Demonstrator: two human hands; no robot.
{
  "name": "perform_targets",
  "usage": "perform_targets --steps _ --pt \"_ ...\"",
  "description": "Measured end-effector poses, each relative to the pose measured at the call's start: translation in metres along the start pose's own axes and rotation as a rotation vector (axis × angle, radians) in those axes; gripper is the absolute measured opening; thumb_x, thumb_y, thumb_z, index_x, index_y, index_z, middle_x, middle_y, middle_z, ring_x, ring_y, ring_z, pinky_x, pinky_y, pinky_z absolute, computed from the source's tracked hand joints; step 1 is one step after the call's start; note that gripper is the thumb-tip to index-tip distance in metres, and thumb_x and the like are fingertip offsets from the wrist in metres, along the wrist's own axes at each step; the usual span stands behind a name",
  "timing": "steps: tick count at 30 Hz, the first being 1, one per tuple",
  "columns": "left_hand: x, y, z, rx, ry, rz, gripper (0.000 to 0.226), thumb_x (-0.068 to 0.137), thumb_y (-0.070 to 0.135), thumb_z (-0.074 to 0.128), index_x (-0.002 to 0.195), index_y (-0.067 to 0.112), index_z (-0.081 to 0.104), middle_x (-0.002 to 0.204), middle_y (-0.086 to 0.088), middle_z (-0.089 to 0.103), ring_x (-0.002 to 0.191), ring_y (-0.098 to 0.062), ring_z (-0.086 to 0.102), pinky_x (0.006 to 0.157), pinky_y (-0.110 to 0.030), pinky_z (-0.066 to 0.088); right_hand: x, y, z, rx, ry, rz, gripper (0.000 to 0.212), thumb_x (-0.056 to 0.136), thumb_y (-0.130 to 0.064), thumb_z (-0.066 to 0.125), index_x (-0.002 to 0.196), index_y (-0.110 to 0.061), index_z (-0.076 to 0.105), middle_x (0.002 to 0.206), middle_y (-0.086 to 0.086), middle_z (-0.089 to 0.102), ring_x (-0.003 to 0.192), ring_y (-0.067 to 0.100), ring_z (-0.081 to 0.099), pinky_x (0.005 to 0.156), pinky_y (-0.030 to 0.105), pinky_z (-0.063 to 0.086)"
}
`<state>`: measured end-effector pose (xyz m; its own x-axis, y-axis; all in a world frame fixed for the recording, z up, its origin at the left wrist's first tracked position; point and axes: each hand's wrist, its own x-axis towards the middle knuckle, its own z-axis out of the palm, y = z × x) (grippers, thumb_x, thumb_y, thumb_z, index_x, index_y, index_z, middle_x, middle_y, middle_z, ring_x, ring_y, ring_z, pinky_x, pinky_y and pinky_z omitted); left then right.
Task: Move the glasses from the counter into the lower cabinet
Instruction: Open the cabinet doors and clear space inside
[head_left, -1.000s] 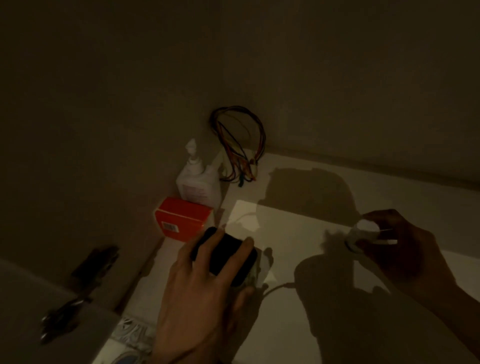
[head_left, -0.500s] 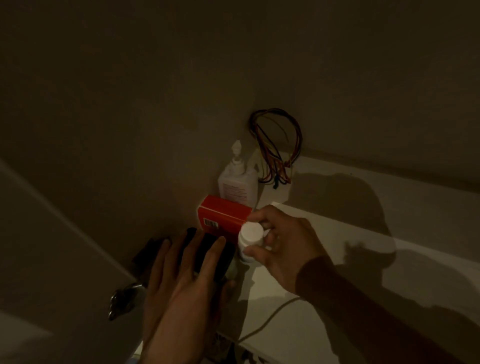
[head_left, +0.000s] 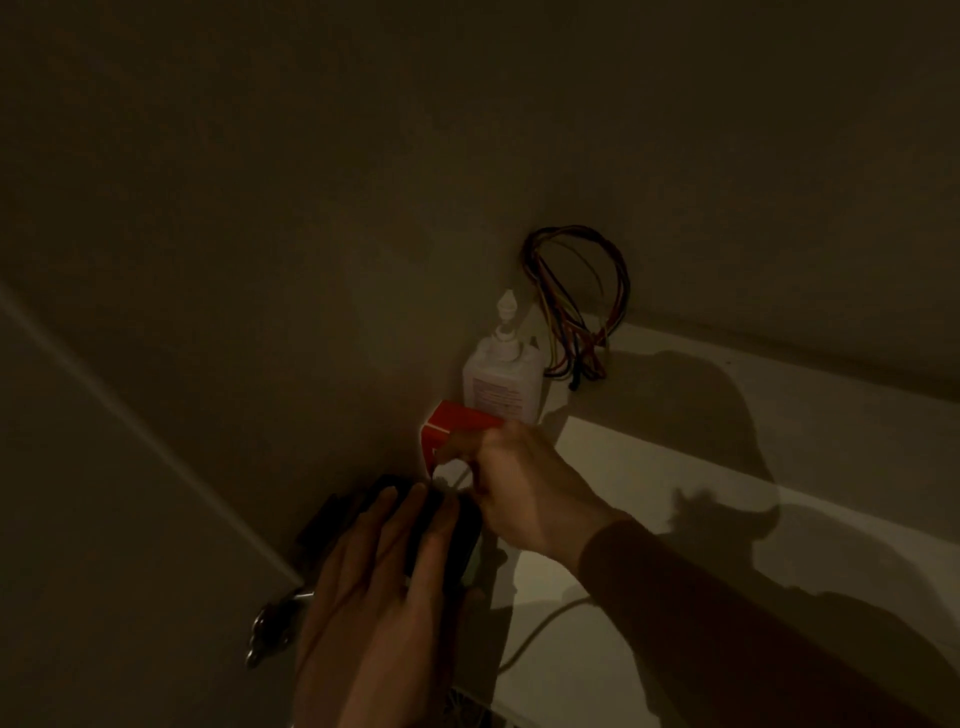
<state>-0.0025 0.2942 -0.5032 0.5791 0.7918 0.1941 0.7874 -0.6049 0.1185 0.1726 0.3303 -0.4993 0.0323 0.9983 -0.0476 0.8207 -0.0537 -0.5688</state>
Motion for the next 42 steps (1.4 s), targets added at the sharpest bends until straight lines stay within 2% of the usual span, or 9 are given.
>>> perform_targets --steps 5,7,10,13,18,23,27,31,42 --pt "-0.007 -0.006 0.004 0.022 -0.007 0.017 0.100 0.040 0.039 0.100 0.132 0.018 0.066 0.135 -0.009 0.064 0.126 -0.035 0.058 0.100 -0.049 0.045 0.017 0.000 -0.003 -0.086 -0.119 -0.076 0.047 0.092 -0.004 0.069 0.136 -0.016 0.061 0.149 0.003 0.052 0.139 0.022 0.045 0.119 0.032 0.029" --pt "-0.008 -0.007 0.005 0.049 0.062 0.041 0.080 0.056 0.040 0.092 0.129 0.018 0.069 0.133 -0.010 0.066 0.124 -0.036 0.060 0.095 -0.052 0.046 0.020 -0.003 -0.003 -0.174 -0.158 -0.102 0.047 0.098 -0.009 0.059 0.144 -0.010 0.051 0.155 0.009 0.044 0.144 0.026 0.037 0.117 0.032 0.023" --pt "-0.008 -0.007 0.003 0.043 0.137 0.053 0.063 0.072 0.045 0.059 0.127 0.016 0.070 0.131 -0.010 0.067 0.122 -0.037 0.061 0.093 -0.056 0.051 0.026 -0.018 -0.008 -0.168 -0.186 -0.065 0.036 0.102 -0.017 0.053 0.136 -0.009 0.059 0.144 0.016 0.053 0.132 0.033 0.049 0.107 0.036 0.037" --pt "-0.006 -0.005 0.002 0.020 0.130 0.064 0.065 0.076 0.051 0.051 0.127 0.015 0.070 0.131 -0.011 0.066 0.122 -0.038 0.061 0.093 -0.058 0.052 0.028 -0.025 -0.014 -0.103 -0.230 -0.100 0.032 0.099 -0.019 0.059 0.131 -0.020 0.065 0.139 0.006 0.056 0.126 0.025 0.053 0.104 0.033 0.045" --pt "-0.004 -0.006 0.003 0.015 0.132 0.067 0.070 0.076 0.058 0.049 0.128 0.015 0.069 0.132 -0.013 0.066 0.124 -0.039 0.059 0.104 -0.043 0.040 0.008 -0.009 -0.030 0.123 0.014 -0.112 0.043 0.091 -0.008 0.068 0.130 -0.026 0.063 0.127 0.000 0.065 0.113 0.017 0.062 0.097 0.037 0.053" --pt "0.008 0.013 -0.003 0.006 0.101 0.079 0.075 0.080 0.068 0.046 0.136 0.020 0.063 0.136 -0.013 0.063 0.125 -0.040 0.058 0.108 -0.050 0.035 -0.056 0.040 -0.045 -0.033 0.550 -0.032 0.041 0.095 -0.046 0.062 0.121 -0.016 0.070 0.119 0.005 0.070 0.109 0.018 0.064 0.091 0.041 0.056" --pt "0.028 0.058 0.000 -0.089 0.024 0.231 0.078 0.085 0.069 0.042 0.148 0.023 0.050 0.152 -0.013 0.047 0.142 -0.040 0.039 0.117 -0.056 0.025 -0.110 0.078 -0.037 -0.145 0.306 0.382 0.076 0.093 -0.074 0.022 0.153 -0.031 0.038 0.165 0.006 0.026 0.153 0.028 0.018 0.121 0.057 0.019" --pt "0.053 0.125 0.025 -0.096 -0.169 0.357 0.089 0.082 0.087 0.012 0.159 0.041 0.008 0.169 0.000 0.002 0.153 -0.028 -0.016 0.121 -0.054 -0.007 -0.165 0.119 -0.043 -0.377 0.237 0.640 0.084 0.079 -0.081 -0.015 0.155 -0.048 -0.002 0.169 0.000 -0.016 0.154 0.028 -0.016 0.119 0.067 -0.003" --pt "0.099 0.210 0.085 -0.064 -0.443 0.478 0.113 0.065 0.100 0.028 0.156 0.046 -0.009 0.168 0.003 -0.015 0.152 -0.032 -0.019 0.118 -0.064 -0.008 -0.257 0.166 -0.052 -0.386 0.149 0.952 0.089 0.072 -0.090 -0.010 0.152 -0.051 -0.017 0.167 0.003 -0.024 0.151 0.036 -0.024 0.111 0.077 -0.009"
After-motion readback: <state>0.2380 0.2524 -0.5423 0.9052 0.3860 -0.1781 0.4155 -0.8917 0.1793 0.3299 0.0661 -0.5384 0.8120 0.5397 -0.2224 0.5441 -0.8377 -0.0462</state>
